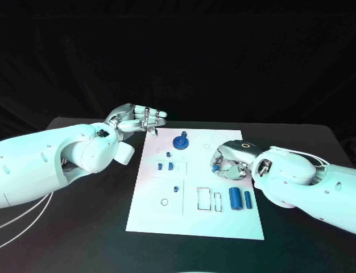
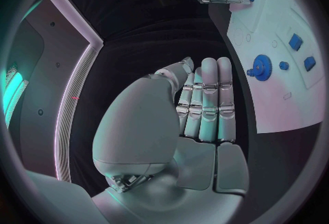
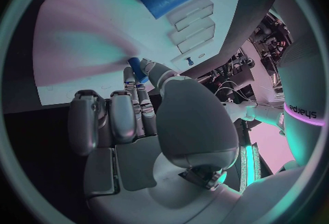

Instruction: Assemble the parts on the task board

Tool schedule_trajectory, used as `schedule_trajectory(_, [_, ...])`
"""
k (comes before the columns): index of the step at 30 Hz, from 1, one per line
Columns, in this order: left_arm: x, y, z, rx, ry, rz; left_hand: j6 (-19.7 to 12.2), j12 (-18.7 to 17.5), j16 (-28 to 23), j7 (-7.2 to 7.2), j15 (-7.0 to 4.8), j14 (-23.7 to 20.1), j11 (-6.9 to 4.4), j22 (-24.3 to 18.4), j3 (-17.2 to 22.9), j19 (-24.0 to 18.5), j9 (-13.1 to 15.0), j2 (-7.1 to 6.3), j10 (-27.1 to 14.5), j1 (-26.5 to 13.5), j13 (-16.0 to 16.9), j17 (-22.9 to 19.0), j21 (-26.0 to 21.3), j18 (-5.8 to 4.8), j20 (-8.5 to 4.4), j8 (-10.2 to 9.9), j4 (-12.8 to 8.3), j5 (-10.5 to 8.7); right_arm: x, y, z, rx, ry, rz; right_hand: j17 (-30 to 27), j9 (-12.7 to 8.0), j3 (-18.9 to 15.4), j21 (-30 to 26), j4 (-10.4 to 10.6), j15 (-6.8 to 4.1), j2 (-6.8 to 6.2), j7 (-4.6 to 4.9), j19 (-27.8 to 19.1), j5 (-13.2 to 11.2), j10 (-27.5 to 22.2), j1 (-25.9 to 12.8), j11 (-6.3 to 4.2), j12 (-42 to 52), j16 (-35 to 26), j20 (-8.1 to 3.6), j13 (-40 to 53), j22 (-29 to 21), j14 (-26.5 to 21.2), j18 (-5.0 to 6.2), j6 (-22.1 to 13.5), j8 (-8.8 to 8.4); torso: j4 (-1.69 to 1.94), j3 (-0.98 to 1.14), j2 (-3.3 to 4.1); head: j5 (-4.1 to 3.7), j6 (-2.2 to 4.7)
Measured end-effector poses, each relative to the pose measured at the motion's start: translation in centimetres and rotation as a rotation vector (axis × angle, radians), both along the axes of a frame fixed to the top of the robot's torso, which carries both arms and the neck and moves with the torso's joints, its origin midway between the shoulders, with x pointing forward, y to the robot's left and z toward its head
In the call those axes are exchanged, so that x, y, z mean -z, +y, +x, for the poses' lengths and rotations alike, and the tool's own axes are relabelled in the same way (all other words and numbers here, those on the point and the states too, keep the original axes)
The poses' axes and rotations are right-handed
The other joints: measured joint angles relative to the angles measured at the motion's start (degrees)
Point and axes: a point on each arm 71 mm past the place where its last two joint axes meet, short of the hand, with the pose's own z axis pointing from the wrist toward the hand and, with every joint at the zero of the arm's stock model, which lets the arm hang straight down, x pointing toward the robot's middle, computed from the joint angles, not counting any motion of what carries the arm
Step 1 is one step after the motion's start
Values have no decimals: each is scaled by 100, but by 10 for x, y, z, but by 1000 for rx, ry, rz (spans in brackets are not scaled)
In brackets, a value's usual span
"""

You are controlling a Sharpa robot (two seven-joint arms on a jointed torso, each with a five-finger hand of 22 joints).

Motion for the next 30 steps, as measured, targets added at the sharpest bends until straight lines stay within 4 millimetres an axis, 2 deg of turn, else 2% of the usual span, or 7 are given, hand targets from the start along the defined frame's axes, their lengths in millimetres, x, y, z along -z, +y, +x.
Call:
schedule_trajectory(5, [0,0,0,1,1,0,0,28,0,0,0,0,21,-8,0,0,0,0,-21,0,0,-9,-28,0,0,0,0,0,1,2,0,2,-2,5,22,6,16,39,16,-35,0,7,19,0,66,0,-12,30,22,-18,11,0,-7,0,9,0,1,2,0,-3,-5])
schedule_trajectory(7, [0,0,0,1,1,0,0,28,0,0,0,0,21,-8,0,0,0,0,-21,0,0,-9,-28,0,0,0,0,0,1,2,1,5,-4,7,29,13,16,51,16,-41,0,-12,31,0,71,0,-10,30,23,-31,15,0,0,-60,29,0,0,2,0,-3,-10])
schedule_trajectory(9, [0,0,0,1,2,0,0,28,0,0,0,0,21,-8,0,0,0,0,-21,0,0,-9,-28,1,0,0,0,0,2,2,0,8,-7,11,49,33,31,85,23,-41,39,-23,39,-1,135,39,-20,50,49,-39,14,0,0,-92,107,47,0,2,0,1,-14])
schedule_trajectory(13, [0,0,0,2,3,1,0,28,0,0,0,0,21,-8,0,0,1,0,-21,0,0,-9,-28,0,0,0,0,0,2,2,0,15,-14,20,87,65,121,161,-26,-83,111,-69,59,-191,237,112,-53,108,89,-60,29,0,0,-93,248,115,1,-1,0,2,-16])
schedule_trajectory(17, [0,0,0,1,3,1,0,28,0,0,0,0,21,-7,-16,0,1,0,-21,0,0,-8,-28,0,0,0,-16,0,0,1,-3,18,-24,34,107,89,183,220,-42,-123,145,-90,59,-211,266,144,-42,113,89,-59,67,-1,0,-93,330,157,3,-1,-3,-3,-16])
schedule_trajectory(24, [1,1,2,-2,4,2,0,28,0,0,0,0,21,-7,-16,0,1,0,-21,0,0,-8,-28,0,0,0,-16,0,-9,-2,-9,21,-51,78,107,126,193,249,-53,-123,213,-96,59,-226,268,183,-43,113,111,-60,94,-1,0,-93,335,172,9,-5,-14,-10,-1])
schedule_trajectory(30, [3,0,3,-1,8,2,0,28,0,0,0,0,21,-7,-16,0,1,0,-21,0,0,-8,-28,0,0,0,-16,0,-25,4,-19,0,-73,138,106,127,207,249,-67,-123,243,-106,79,-238,341,198,-93,113,111,-79,81,-1,0,-92,323,169,13,-8,-31,-2,12])
